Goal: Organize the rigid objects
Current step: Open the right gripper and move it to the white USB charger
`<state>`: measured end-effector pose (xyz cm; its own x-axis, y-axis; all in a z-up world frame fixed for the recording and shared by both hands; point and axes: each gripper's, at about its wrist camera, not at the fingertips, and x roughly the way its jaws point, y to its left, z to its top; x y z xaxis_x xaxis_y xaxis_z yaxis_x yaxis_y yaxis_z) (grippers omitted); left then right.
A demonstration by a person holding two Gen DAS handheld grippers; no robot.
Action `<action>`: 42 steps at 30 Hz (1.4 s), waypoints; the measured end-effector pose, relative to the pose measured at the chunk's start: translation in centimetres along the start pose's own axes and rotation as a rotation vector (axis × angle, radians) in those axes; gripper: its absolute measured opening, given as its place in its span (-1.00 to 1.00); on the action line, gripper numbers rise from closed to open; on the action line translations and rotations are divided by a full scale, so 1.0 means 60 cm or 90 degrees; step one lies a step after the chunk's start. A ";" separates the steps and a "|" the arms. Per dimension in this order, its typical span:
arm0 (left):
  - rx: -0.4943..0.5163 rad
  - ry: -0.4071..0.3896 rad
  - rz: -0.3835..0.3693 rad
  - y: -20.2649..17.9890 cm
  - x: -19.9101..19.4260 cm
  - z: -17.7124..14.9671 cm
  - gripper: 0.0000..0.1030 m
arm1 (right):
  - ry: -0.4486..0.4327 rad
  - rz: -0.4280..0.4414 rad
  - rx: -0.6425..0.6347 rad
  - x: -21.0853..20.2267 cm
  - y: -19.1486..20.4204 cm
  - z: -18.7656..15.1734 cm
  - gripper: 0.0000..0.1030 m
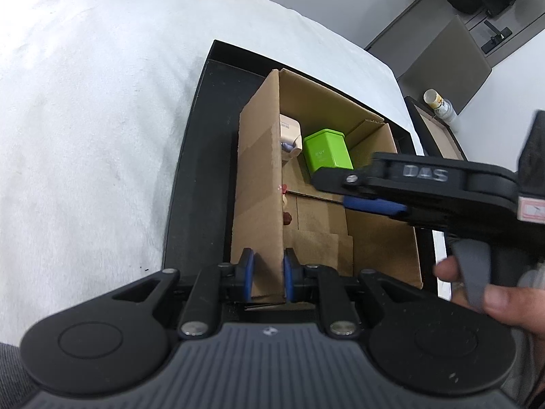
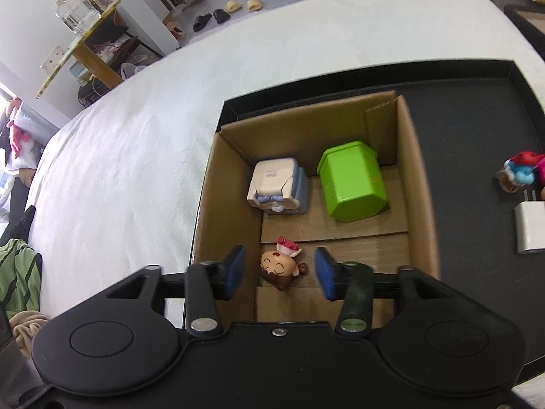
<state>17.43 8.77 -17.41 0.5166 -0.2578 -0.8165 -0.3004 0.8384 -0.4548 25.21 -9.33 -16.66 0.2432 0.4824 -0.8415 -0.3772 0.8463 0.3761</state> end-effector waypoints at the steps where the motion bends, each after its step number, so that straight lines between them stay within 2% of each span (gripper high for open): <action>1: -0.001 0.000 0.000 0.000 0.000 0.000 -0.67 | -0.007 -0.001 -0.005 -0.006 0.000 -0.001 0.12; 3: -0.001 0.000 0.000 0.000 0.000 0.000 -0.67 | -0.017 -0.007 -0.017 -0.018 0.001 -0.004 0.24; 7: 0.007 -0.004 0.008 -0.003 -0.001 -0.001 -0.68 | -0.031 -0.016 -0.029 -0.038 -0.005 -0.009 0.26; 13: 0.011 -0.005 0.014 -0.007 -0.003 -0.001 -0.68 | -0.058 -0.047 -0.036 -0.067 -0.020 -0.012 0.50; 22: 0.017 -0.010 0.024 -0.013 -0.005 -0.003 -0.69 | -0.084 -0.063 -0.019 -0.094 -0.061 -0.020 0.60; 33: 0.016 -0.011 0.033 -0.017 -0.007 -0.004 -0.69 | -0.101 -0.104 0.011 -0.114 -0.123 -0.024 0.96; 42: 0.016 -0.011 0.041 -0.018 -0.005 -0.005 -0.69 | -0.116 -0.136 0.033 -0.122 -0.175 -0.030 1.00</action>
<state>17.38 7.81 -16.78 0.5102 -0.1952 -0.8376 -0.3127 0.8652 -0.3921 25.76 -22.16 -15.16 0.4707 0.3207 -0.8220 -0.2545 0.9414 0.2215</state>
